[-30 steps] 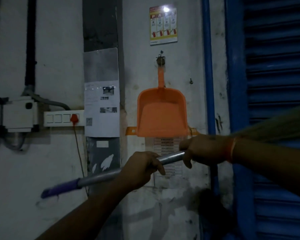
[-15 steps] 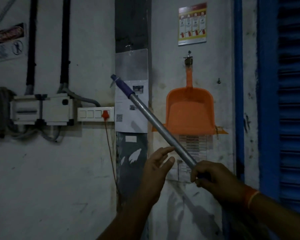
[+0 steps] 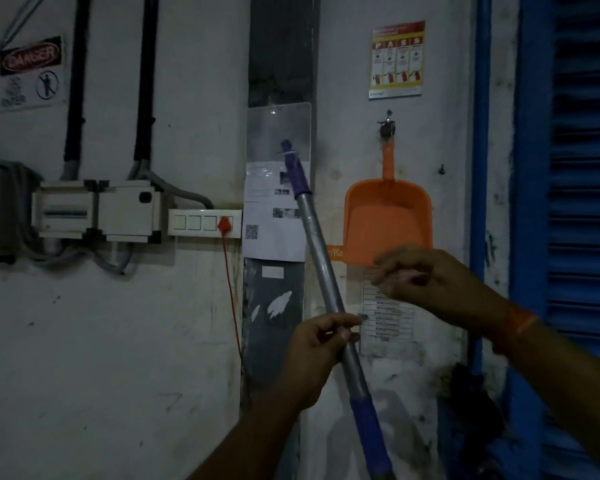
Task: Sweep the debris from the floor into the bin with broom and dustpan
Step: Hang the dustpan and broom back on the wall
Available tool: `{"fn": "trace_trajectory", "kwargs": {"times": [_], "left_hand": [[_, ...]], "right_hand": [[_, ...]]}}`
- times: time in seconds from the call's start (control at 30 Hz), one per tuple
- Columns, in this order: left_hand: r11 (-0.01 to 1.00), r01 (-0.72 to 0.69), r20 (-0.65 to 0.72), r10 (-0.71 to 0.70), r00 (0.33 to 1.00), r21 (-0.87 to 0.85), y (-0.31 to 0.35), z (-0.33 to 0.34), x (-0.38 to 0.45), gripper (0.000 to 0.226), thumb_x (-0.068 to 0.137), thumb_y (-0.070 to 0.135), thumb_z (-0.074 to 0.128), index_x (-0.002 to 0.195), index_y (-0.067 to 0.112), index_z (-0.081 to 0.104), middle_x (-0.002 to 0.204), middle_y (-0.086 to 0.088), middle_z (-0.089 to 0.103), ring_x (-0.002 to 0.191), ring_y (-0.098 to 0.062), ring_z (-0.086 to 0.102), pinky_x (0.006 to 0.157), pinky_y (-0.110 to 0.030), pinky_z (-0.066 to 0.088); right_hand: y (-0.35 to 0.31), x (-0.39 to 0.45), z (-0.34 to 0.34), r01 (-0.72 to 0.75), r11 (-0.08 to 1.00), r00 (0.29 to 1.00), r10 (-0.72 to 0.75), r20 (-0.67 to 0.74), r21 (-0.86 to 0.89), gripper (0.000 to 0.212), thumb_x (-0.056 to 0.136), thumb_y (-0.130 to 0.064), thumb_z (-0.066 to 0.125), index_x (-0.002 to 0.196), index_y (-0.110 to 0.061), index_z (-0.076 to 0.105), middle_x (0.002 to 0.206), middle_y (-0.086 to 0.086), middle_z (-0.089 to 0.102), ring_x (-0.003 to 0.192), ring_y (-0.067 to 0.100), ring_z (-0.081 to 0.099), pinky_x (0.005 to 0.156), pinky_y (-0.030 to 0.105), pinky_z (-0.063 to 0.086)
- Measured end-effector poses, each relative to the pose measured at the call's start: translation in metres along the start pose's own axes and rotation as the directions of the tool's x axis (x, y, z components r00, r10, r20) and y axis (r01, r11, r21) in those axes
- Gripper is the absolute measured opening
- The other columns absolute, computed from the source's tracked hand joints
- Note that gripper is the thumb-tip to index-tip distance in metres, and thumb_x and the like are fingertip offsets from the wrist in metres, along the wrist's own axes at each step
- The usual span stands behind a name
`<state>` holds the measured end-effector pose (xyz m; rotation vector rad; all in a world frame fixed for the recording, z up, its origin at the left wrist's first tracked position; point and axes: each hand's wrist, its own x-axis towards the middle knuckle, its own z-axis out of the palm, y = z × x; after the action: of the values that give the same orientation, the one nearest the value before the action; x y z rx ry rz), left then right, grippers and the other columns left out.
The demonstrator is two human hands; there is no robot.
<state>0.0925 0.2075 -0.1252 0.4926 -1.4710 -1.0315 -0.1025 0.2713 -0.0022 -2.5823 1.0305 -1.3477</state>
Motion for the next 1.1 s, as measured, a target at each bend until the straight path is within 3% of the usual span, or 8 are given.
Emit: {"fn": "trace_trajectory", "kwargs": {"times": [0.13, 0.43, 0.57, 0.77, 0.87, 0.97, 1.03, 1.1], "left_hand": [[0.980, -0.026, 0.104, 0.005, 0.995, 0.198, -0.002, 0.009, -0.017, 0.030, 0.099, 0.000, 0.054, 0.108, 0.018, 0.076, 0.119, 0.004, 0.072, 0.112, -0.014, 0.067, 0.086, -0.024, 0.056], [0.859, -0.115, 0.207, 0.011, 0.978, 0.500, 0.035, -0.015, -0.046, 0.035, 0.090, 0.000, 0.064, 0.089, 0.032, 0.078, 0.124, 0.023, 0.060, 0.120, 0.001, 0.056, 0.094, -0.023, 0.052], [0.947, -0.209, 0.000, 0.216, 0.976, 0.244, 0.102, -0.039, -0.022, 0.017, 0.093, 0.003, 0.061, 0.102, 0.012, 0.072, 0.104, 0.018, 0.073, 0.102, 0.002, 0.066, 0.075, -0.015, 0.055], [0.894, -0.301, 0.251, 0.223, 0.942, 0.334, 0.141, 0.001, 0.045, 0.025, 0.097, 0.019, 0.062, 0.120, 0.027, 0.070, 0.120, 0.011, 0.068, 0.108, -0.004, 0.065, 0.086, -0.025, 0.058], [0.907, -0.280, 0.215, 0.220, 0.952, 0.314, 0.128, 0.019, 0.068, 0.024, 0.098, 0.009, 0.061, 0.114, 0.020, 0.073, 0.118, -0.002, 0.070, 0.107, -0.017, 0.069, 0.088, -0.036, 0.060], [0.934, -0.255, 0.220, 0.201, 0.955, 0.250, 0.109, 0.030, 0.085, 0.024, 0.098, 0.001, 0.058, 0.113, 0.010, 0.073, 0.115, -0.008, 0.072, 0.102, -0.023, 0.072, 0.083, -0.029, 0.059], [0.939, -0.236, 0.234, 0.179, 0.956, 0.248, 0.097, 0.037, 0.097, 0.023, 0.098, 0.001, 0.058, 0.113, 0.010, 0.074, 0.113, -0.010, 0.072, 0.102, -0.024, 0.072, 0.081, -0.028, 0.058], [0.946, -0.222, 0.254, 0.161, 0.954, 0.236, 0.085, 0.044, 0.111, 0.022, 0.098, 0.002, 0.058, 0.112, 0.010, 0.074, 0.110, -0.014, 0.072, 0.100, -0.025, 0.072, 0.080, -0.028, 0.058]], "right_hand": [[-0.006, 0.033, 0.018, -0.024, 0.999, 0.990, 0.028, 0.138, -0.033, 0.015, 0.087, -0.021, 0.071, 0.102, -0.023, 0.074, 0.102, -0.013, 0.065, 0.104, -0.006, 0.057, 0.092, 0.016, 0.046], [-0.005, 0.017, 0.037, -0.101, 0.989, 0.990, 0.089, 0.111, 0.109, 0.020, 0.086, 0.005, 0.061, 0.087, -0.010, 0.074, 0.088, 0.009, 0.073, 0.083, 0.020, 0.073, 0.081, 0.042, 0.060], [-0.002, 0.003, 0.038, -0.112, 0.987, 0.988, 0.098, 0.117, 0.119, 0.019, 0.085, 0.006, 0.062, 0.087, -0.008, 0.074, 0.086, 0.010, 0.073, 0.083, 0.021, 0.072, 0.082, 0.044, 0.059], [-0.003, -0.008, 0.054, -0.127, 0.987, 0.970, 0.103, 0.220, 0.098, 0.022, 0.084, 0.002, 0.060, 0.089, -0.013, 0.075, 0.090, 0.004, 0.074, 0.084, 0.014, 0.071, 0.083, 0.040, 0.058], [0.003, -0.007, 0.046, -0.127, 0.987, 0.956, 0.096, 0.278, 0.094, 0.022, 0.085, -0.001, 0.060, 0.094, -0.015, 0.075, 0.096, 0.004, 0.073, 0.089, 0.012, 0.070, 0.086, 0.036, 0.057], [0.021, 0.002, 0.008, -0.052, 0.999, 0.918, 0.050, 0.394, -0.005, 0.023, 0.088, 0.000, 0.060, 0.096, -0.016, 0.074, 0.101, -0.001, 0.072, 0.092, 0.007, 0.068, 0.085, 0.029, 0.056], [0.038, 0.016, -0.029, 0.060, 0.990, 0.985, -0.038, 0.169, -0.124, 0.030, 0.084, 0.006, 0.059, 0.083, -0.023, 0.070, 0.093, -0.004, 0.070, 0.090, 0.009, 0.067, 0.080, 0.035, 0.058], [0.056, 0.036, -0.066, 0.240, 0.885, 0.946, -0.305, -0.107, -0.398, 0.034, 0.073, 0.007, 0.064, 0.071, -0.026, 0.063, 0.097, -0.006, 0.063, 0.095, 0.012, 0.061, 0.075, 0.040, 0.056]]}}
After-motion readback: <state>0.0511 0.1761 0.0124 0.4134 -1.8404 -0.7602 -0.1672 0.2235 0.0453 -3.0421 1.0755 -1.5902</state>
